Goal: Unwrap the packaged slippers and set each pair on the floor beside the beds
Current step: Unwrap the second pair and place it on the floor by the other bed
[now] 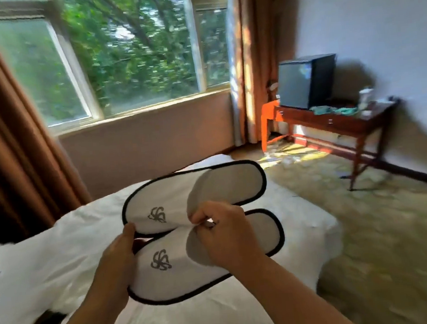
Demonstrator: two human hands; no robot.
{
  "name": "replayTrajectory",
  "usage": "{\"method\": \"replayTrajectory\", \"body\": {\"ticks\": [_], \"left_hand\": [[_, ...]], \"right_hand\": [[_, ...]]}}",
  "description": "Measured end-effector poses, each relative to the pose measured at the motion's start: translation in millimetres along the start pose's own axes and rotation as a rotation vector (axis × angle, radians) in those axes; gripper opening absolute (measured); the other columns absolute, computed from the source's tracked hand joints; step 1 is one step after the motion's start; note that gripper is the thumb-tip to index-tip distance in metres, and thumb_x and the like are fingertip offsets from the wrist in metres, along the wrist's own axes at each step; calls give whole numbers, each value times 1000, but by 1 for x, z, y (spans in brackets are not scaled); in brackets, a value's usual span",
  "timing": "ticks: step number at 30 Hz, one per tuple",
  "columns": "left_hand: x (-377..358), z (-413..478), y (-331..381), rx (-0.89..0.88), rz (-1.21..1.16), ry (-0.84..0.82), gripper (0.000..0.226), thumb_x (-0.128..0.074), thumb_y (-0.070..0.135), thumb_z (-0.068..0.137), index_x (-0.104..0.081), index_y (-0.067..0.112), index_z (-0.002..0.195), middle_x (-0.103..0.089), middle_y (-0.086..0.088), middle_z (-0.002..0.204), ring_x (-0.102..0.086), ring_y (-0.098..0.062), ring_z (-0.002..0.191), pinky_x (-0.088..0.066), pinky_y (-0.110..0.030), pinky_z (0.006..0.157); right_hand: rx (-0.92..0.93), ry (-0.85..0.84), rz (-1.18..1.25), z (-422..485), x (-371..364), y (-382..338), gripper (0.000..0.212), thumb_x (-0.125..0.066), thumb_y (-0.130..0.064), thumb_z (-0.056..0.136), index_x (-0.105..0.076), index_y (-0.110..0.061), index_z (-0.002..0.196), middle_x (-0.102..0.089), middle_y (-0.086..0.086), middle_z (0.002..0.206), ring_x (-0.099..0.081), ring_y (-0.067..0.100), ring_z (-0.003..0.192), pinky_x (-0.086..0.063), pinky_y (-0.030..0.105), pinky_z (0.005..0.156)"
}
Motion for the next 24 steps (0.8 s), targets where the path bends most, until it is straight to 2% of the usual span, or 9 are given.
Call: {"method": "replayTrajectory", "body": {"ticks": [2,6,10,11,14,17,20,24], "left_hand": [[-35,-8,32,-11,18,-89,56,-36,53,102,-74,14,86,-76,-9,75,-69,-31,81,-53,-40,70],[-114,-30,87,-22,33,-263,55,-38,57,100,-75,17,89,-77,-10,85,-70,-32,86,-54,-51,83],[-199,-59,137,-75,11,-422,50,-40,54,101,-72,15,95,-76,-11,87,-69,-33,84,-55,-45,76],[-219,-67,147,-85,8,-454,50,-40,53,101,-71,15,97,-76,-10,87,-70,-32,83,-55,-43,74],[-275,-88,168,-105,-13,-526,49,-39,52,102,-71,16,99,-77,-4,78,-71,-27,79,-53,-35,64],[-321,-107,184,-108,-31,-562,48,-40,52,101,-71,16,102,-78,-4,76,-71,-25,76,-51,-33,61],[-359,-123,195,-104,-34,-589,49,-38,53,101,-70,16,105,-78,-7,86,-73,-27,78,-53,-33,61],[-397,-144,211,-133,-47,-604,48,-36,52,102,-70,18,103,-77,-7,86,-73,-23,75,-53,-31,59]], "right_hand": [[-20,66,-48,8,47,-4,20,-66,2,72,-77,-13,79,-75,3,74,-68,15,70,-57,34,63],[-76,204,-116,18,144,-3,21,-65,8,71,-77,-9,76,-74,6,72,-67,15,67,-55,30,65],[-149,279,-164,22,230,10,21,-66,10,72,-77,-7,76,-75,4,76,-61,3,72,-46,5,66],[-175,284,-171,22,249,16,20,-66,10,73,-77,-7,76,-73,1,76,-60,0,70,-44,2,66],[-220,296,-177,22,301,32,20,-66,8,74,-76,-10,75,-67,-9,71,-60,-5,66,-47,6,66],[-261,282,-168,23,346,53,30,-68,5,75,-71,-24,69,-64,-18,68,-61,-5,68,-48,7,65],[-309,275,-123,24,383,75,40,-69,6,75,-65,-33,64,-66,-17,68,-61,-7,66,-46,5,64],[-338,285,-73,23,423,96,42,-67,9,75,-66,-31,62,-68,-13,69,-61,-4,66,-47,6,63]]}}
Point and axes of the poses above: each hand's wrist, its own z-axis towards the middle knuckle, its own x-axis out of the back of the hand, y = z × x, the point moved 9 cm from there along z, towards the middle knuckle
